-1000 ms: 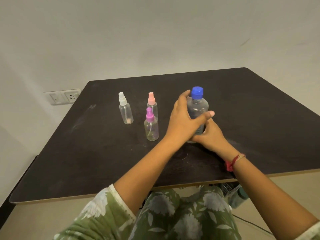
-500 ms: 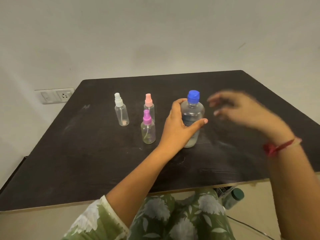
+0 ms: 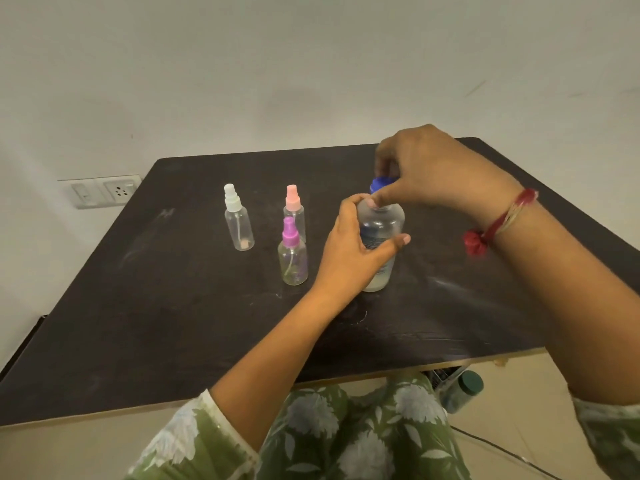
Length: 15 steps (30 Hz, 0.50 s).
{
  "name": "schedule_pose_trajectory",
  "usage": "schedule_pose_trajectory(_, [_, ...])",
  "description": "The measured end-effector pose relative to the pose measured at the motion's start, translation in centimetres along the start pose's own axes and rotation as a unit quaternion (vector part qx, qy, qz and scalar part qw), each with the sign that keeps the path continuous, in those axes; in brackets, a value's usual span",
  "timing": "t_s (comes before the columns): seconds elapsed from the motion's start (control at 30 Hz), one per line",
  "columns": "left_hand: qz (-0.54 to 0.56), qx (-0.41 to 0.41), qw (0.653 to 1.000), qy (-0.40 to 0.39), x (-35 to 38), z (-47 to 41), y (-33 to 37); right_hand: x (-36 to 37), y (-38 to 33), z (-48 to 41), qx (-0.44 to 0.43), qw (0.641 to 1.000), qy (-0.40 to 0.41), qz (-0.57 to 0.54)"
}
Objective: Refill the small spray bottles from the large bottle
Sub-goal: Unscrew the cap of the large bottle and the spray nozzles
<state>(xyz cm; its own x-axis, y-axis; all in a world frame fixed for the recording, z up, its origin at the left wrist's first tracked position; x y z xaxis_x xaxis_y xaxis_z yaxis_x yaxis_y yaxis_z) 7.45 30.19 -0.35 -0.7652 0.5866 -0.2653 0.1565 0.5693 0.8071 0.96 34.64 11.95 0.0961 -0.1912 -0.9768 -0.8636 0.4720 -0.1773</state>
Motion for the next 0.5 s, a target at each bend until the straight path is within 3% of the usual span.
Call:
schedule_pose_trajectory(0.23, [0.006, -0.005, 1.000, -0.002, 0.0, 0.0, 0.2, 0.2, 0.5, 0.4, -0.022, 0.991, -0.124, -0.045])
schedule_pose_trajectory(0.4, [-0.001, -0.008, 1.000, 0.003, 0.1, 0.0, 0.1, -1.3, -0.3, 0.4, 0.006, 0.999, 0.008, 0.045])
schedule_pose_trajectory(0.5, [-0.004, -0.007, 1.000, -0.001, 0.1, 0.0, 0.1, -0.5, -0.9, 0.3, -0.005, 0.998, 0.016, 0.063])
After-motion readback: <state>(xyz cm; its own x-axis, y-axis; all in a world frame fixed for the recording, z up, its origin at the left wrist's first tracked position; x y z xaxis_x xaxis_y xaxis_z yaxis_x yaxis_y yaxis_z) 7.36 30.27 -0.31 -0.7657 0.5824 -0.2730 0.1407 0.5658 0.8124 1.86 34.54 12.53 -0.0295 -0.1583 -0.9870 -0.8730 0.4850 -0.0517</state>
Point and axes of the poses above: each hand's wrist, its own z-axis away from the middle knuckle, its own x-axis out of the palm, y = z × x, the point moved 7 cm from there along -z, towards the middle knuckle, and after that the axes turned 10 degrees about x, right-handed, at the moved point
